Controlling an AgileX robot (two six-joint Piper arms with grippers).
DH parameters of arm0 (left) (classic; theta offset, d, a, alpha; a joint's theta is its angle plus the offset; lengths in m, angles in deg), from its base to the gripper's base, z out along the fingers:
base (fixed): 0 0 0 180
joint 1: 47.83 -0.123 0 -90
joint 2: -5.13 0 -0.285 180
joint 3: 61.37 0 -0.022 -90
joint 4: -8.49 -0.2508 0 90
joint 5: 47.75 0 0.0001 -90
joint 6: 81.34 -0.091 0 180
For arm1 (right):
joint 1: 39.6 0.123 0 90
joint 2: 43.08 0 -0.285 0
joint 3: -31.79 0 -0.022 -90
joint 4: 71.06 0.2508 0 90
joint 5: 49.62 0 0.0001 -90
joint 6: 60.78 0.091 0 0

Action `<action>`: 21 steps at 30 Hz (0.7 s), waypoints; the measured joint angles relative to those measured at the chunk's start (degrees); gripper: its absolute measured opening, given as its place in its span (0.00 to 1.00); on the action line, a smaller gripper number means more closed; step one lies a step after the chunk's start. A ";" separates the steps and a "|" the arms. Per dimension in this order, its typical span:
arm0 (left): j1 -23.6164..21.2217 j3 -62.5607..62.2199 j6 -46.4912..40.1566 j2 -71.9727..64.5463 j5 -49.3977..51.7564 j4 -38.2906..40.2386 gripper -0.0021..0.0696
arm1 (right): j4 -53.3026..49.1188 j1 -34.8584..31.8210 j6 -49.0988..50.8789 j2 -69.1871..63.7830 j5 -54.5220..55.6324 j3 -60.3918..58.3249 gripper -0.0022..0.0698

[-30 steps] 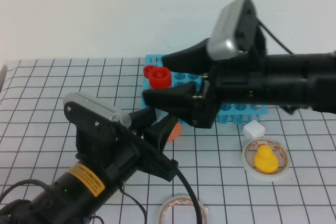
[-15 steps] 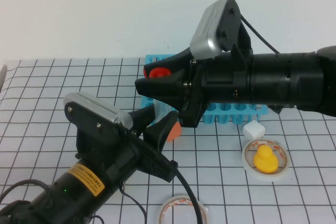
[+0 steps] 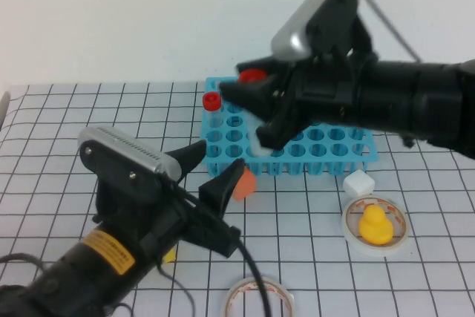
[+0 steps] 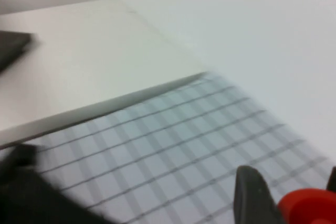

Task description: Place the test tubes

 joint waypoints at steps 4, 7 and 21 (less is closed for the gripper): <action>0.00 0.00 -8.88 6.97 12.10 4.20 0.52 | 0.42 0.00 0.00 2.43 6.85 0.00 0.40; 0.00 0.09 -17.69 13.76 24.37 10.68 0.32 | 0.66 0.00 0.00 3.65 8.91 0.00 0.40; 0.00 15.89 -30.26 54.06 38.28 23.09 0.03 | 0.93 0.00 3.74 4.49 7.77 -4.64 0.40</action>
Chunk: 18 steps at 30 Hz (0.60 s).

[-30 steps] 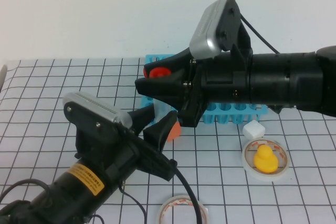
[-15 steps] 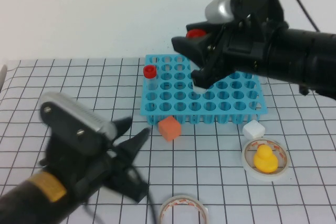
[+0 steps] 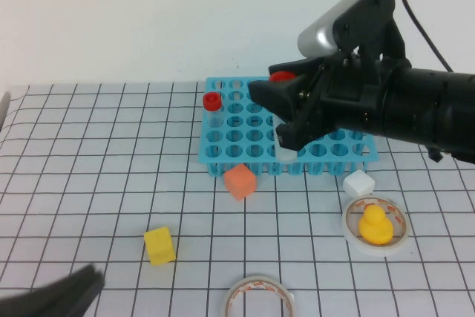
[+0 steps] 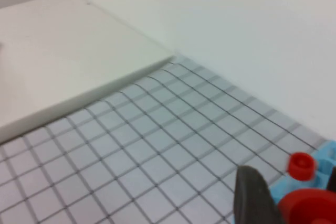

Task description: Place the test tubes

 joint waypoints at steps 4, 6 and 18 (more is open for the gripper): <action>0.00 5.26 0.00 8.44 0.39 2.55 0.03 | 0.00 0.00 0.11 0.00 -2.92 0.00 0.40; 0.00 6.55 0.00 11.18 0.39 3.08 0.03 | 0.00 0.00 0.11 0.00 -3.34 0.00 0.40; 0.00 7.53 -1.07 14.48 0.39 3.78 0.03 | 0.00 0.00 0.11 0.00 -3.34 0.00 0.40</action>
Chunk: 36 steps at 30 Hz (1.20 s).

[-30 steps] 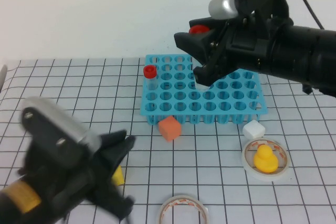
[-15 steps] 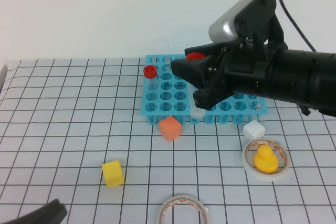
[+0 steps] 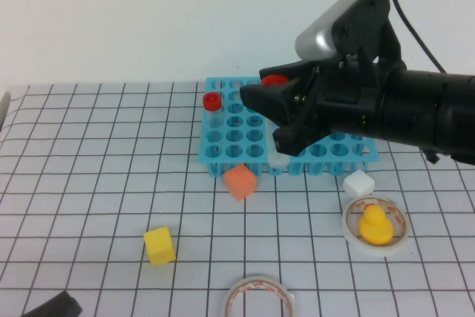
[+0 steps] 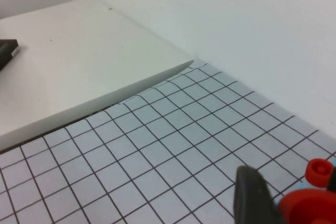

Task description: Place the test tubes

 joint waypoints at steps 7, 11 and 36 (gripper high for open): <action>0.00 0.00 0.00 0.00 0.00 0.00 0.03 | 0.00 0.00 -1.28 0.00 0.00 0.00 0.40; 0.00 0.00 0.00 0.00 0.00 0.00 0.03 | 0.00 0.00 -2.75 0.00 0.00 0.00 0.40; 0.00 0.00 -0.40 0.00 0.00 0.60 0.03 | -99.08 1.93 121.07 -7.28 36.66 1.83 0.40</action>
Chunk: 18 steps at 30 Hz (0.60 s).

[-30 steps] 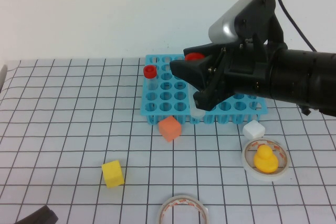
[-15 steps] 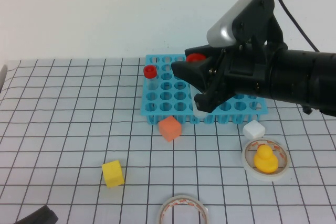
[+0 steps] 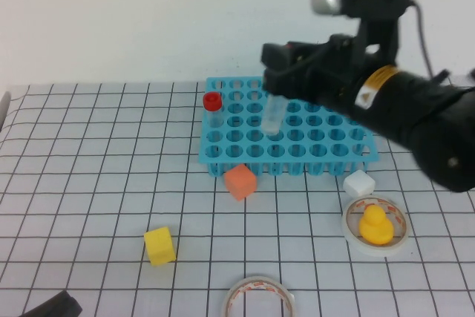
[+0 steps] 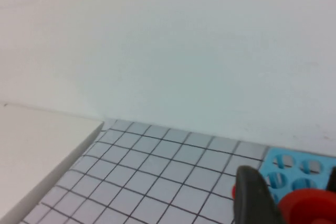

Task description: Place the test tubes

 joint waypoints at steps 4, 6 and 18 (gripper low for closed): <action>0.00 0.00 0.00 0.00 0.00 0.10 0.03 | -7.39 0.12 1.92 -5.07 7.32 0.00 0.40; 0.00 0.00 0.00 0.00 0.00 0.21 0.03 | -9.48 0.12 -0.72 -7.29 11.23 0.00 0.40; 0.00 0.00 0.00 0.00 0.00 0.21 0.03 | -7.70 2.86 -16.17 -17.87 16.03 7.24 0.40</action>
